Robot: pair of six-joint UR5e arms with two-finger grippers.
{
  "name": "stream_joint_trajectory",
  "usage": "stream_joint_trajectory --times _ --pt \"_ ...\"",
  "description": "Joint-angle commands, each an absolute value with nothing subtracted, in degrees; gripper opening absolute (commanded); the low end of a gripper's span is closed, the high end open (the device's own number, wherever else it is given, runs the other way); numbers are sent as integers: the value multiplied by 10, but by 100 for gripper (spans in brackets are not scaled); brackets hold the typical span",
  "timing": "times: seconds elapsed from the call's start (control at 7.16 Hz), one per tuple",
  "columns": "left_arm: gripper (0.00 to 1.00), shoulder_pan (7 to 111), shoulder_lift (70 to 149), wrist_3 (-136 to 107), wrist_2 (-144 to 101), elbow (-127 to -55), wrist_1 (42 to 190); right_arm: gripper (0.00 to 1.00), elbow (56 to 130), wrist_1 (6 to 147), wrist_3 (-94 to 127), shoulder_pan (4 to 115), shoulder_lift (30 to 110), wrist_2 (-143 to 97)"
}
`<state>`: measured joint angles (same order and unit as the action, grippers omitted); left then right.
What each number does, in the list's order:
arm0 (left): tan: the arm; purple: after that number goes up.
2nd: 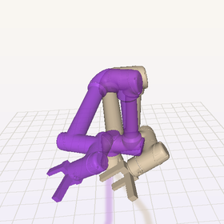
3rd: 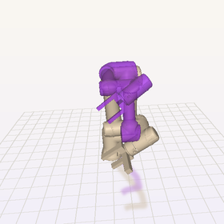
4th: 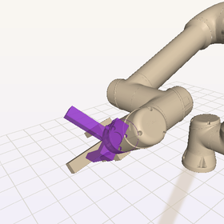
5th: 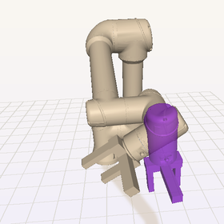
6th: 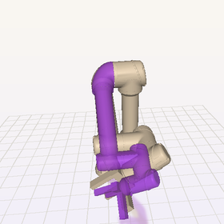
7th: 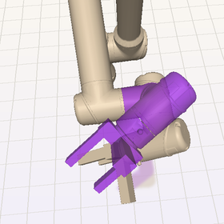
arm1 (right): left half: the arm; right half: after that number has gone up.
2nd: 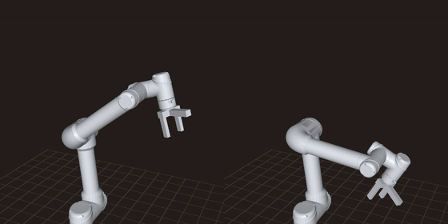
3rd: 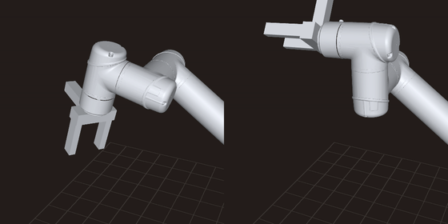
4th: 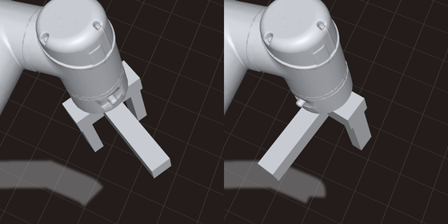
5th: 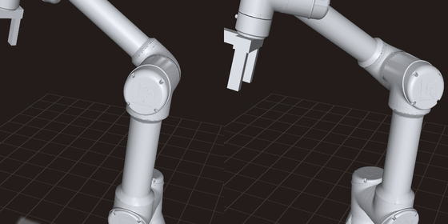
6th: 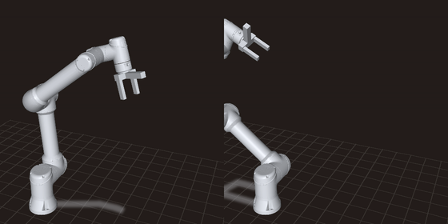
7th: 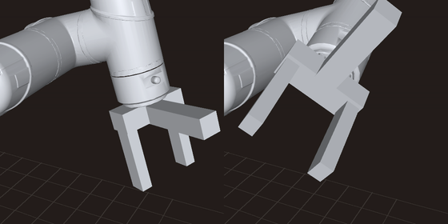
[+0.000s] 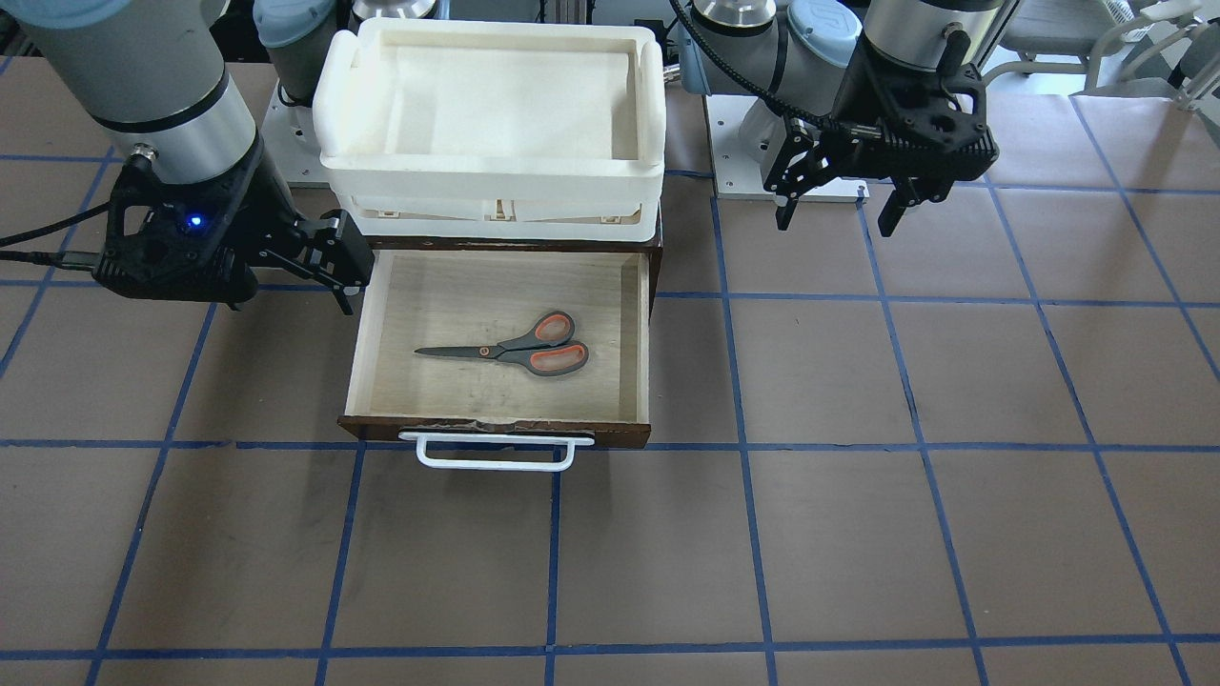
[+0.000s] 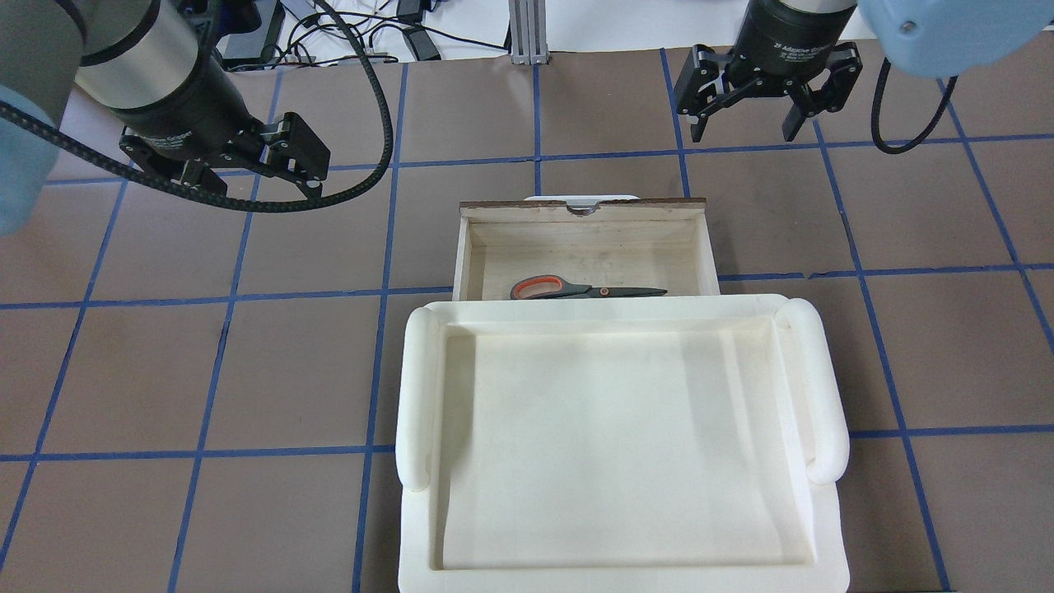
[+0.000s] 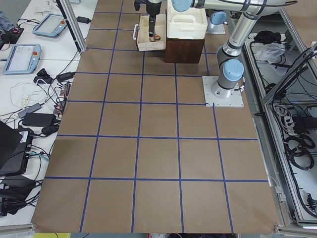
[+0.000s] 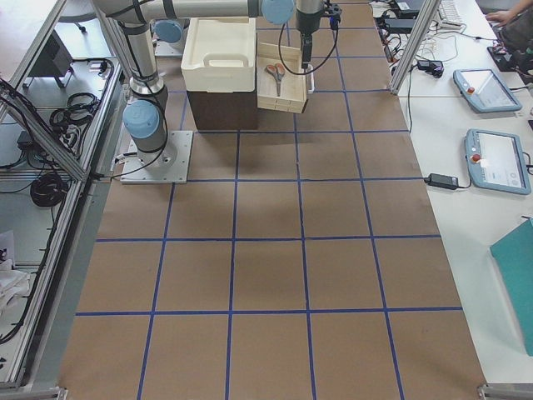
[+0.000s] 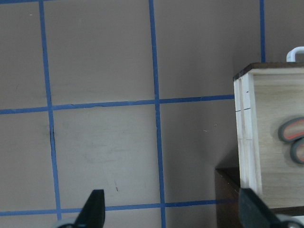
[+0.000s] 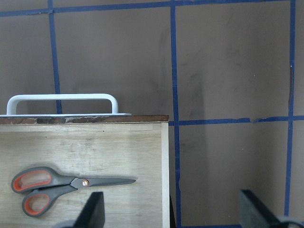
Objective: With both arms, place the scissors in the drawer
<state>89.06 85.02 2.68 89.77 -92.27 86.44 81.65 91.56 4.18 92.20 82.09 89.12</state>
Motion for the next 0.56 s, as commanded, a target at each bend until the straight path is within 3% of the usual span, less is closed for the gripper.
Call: stream_joint_trajectory --times 0.0,0.42 --pt "100 861 845 22 901 -916 861 100 817 917 42 922 821 891" --pt "100 865 869 -16 896 -883 884 100 817 917 42 922 821 891"
